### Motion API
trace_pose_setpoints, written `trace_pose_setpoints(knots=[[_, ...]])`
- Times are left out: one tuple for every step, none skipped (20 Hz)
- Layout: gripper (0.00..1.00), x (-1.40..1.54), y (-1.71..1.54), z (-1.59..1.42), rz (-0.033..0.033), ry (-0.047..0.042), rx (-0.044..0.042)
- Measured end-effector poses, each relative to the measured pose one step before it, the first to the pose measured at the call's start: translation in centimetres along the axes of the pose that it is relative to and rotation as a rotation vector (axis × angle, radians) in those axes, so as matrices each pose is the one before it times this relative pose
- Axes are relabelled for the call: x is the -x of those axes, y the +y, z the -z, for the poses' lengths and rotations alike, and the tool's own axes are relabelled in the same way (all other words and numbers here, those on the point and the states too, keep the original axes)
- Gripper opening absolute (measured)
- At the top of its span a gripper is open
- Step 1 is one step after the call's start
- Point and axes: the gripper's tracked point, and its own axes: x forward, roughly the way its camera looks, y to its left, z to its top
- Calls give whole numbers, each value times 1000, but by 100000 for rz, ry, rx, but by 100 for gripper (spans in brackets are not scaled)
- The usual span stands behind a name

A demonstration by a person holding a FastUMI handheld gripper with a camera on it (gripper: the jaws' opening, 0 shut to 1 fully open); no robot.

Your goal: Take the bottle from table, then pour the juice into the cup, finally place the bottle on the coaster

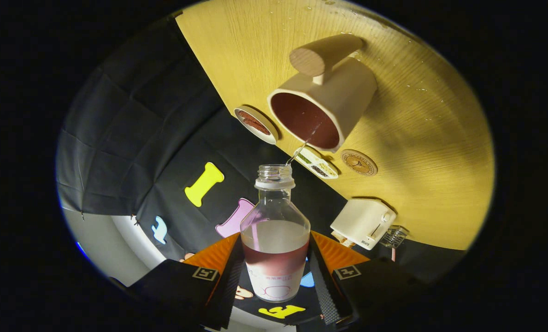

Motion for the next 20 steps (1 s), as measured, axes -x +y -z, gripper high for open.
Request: trace_pose_setpoints(knots=[[76, -30, 224, 23, 25, -373, -647], [76, -90, 263, 19, 76, -252, -844], [76, -119, 13, 0, 349, -102, -713], [76, -19, -46, 17, 439, -16, -390], [76, -28, 94, 4, 120, 7, -285], [76, -143, 16, 41, 13, -138, -95], [76, 78, 41, -48, 52, -48, -93], [76, -16, 68, -80, 103, -128, -13], [76, -42, 60, -127, -65, -153, 279], [76, -46, -136, -85, 286, -111, 596], [76, 83, -97, -96, 190, 77, 483], [76, -139, -27, 111, 363, 141, 244], [76, -14, -90, -29, 238, -37, 458], [76, -121, 14, -128, 126, -200, 665], [76, -107, -35, -56, -54, -239, 629], [76, -41, 23, 17, -38, -209, 687], [76, -50, -126, 72, 190, -86, 1079], [76, -41, -255, 51, 492, 101, 1533], [76, -77, -235, 42, 258, 181, 1526], [76, -45, -41, 3, 200, 43, 1310]])
